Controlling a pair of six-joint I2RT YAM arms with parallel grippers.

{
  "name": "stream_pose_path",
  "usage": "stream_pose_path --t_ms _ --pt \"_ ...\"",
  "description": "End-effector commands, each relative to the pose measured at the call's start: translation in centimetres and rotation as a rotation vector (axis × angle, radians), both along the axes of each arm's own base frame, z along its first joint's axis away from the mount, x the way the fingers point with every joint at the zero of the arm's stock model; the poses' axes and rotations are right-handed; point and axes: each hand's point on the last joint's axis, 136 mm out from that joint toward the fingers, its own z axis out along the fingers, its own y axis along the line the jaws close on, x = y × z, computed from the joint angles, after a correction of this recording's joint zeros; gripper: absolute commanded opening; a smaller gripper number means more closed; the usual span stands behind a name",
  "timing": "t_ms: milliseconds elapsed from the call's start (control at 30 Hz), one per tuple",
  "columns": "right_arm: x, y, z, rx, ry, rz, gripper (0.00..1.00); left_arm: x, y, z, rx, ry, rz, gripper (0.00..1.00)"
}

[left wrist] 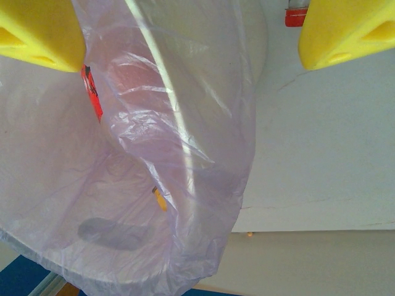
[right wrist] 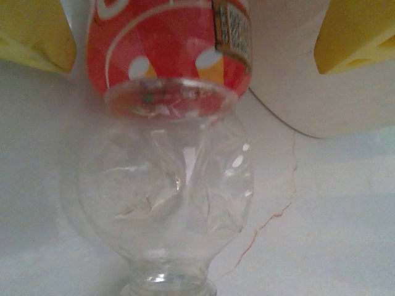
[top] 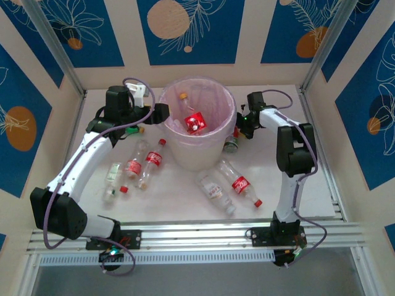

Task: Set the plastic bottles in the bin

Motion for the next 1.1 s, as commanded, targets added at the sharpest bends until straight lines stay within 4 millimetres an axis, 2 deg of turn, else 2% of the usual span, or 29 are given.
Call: stream_pose_path --t_ms 0,233,500,633,833,900,1067 --pt "0.3 -0.2 -0.8 -0.01 0.027 -0.016 0.99 -1.2 0.7 -5.0 0.095 0.145 0.004 0.89" --pt "0.3 -0.9 -2.3 -0.073 0.057 -0.021 1.0 -1.1 0.6 -5.1 0.094 0.146 0.003 0.89" --pt "-0.2 -1.7 -3.4 -0.138 0.084 -0.055 0.84 -1.2 0.6 -5.1 0.092 0.146 0.002 0.88" --pt "-0.4 -1.6 -3.6 -0.116 0.086 -0.065 0.8 -1.2 0.6 -5.1 0.095 0.144 0.002 0.89" --pt "-0.2 -1.8 -2.8 -0.094 0.068 -0.082 0.75 -1.2 0.6 -5.0 0.096 0.142 0.001 0.88" --pt "-0.2 -2.0 -2.0 -0.094 0.05 -0.089 0.72 -1.2 0.6 -5.0 0.099 0.142 0.001 0.89" --pt "-0.5 -3.4 0.4 -0.114 0.0 -0.116 0.7 -1.2 0.7 -5.0 0.101 0.14 0.002 0.89"
